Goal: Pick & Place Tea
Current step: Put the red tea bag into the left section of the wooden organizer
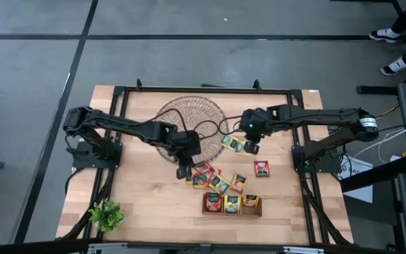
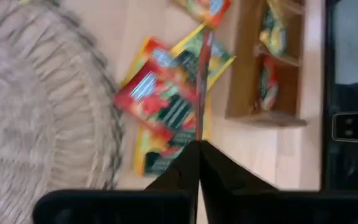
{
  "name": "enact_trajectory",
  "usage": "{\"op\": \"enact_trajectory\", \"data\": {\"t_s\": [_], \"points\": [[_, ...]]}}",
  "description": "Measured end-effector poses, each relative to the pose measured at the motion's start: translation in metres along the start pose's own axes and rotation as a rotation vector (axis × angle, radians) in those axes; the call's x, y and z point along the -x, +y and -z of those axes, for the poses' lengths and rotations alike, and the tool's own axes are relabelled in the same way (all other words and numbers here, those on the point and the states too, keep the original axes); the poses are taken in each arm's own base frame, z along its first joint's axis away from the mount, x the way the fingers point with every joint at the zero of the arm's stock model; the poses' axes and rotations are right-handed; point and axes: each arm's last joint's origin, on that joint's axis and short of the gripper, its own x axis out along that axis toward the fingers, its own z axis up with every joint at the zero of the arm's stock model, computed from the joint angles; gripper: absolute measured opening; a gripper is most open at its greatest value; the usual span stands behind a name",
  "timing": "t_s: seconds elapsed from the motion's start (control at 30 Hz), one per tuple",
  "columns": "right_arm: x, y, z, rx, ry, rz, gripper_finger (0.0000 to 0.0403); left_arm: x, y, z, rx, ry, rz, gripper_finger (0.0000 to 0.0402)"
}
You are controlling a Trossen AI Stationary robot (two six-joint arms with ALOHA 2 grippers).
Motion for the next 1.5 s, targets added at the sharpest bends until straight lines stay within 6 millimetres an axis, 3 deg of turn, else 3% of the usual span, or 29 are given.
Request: {"op": "enact_trajectory", "data": {"t_s": [0.43,0.77,1.03,1.33,1.5], "points": [[-0.006,-0.027,0.011,-0.085,0.117,0.143,0.0084,-0.018,-0.033,-0.029,-0.099,0.132,0.063,0.0002],[-0.031,-0.038,0.030,-0.142,0.203,0.172,0.0084,-0.024,-0.058,-0.046,-0.156,0.146,0.147,0.0002],[-0.046,-0.038,0.037,-0.158,0.194,0.143,0.0084,-0.026,-0.059,-0.048,-0.138,0.136,0.148,0.0002],[-0.047,-0.037,0.032,-0.119,0.152,0.073,0.0084,-0.056,-0.062,-0.052,-0.121,0.206,0.181,0.0002],[-0.047,-0.037,0.032,-0.119,0.153,0.073,0.0084,-0.062,-0.071,-0.055,-0.133,0.258,0.176,0.0002]]}}
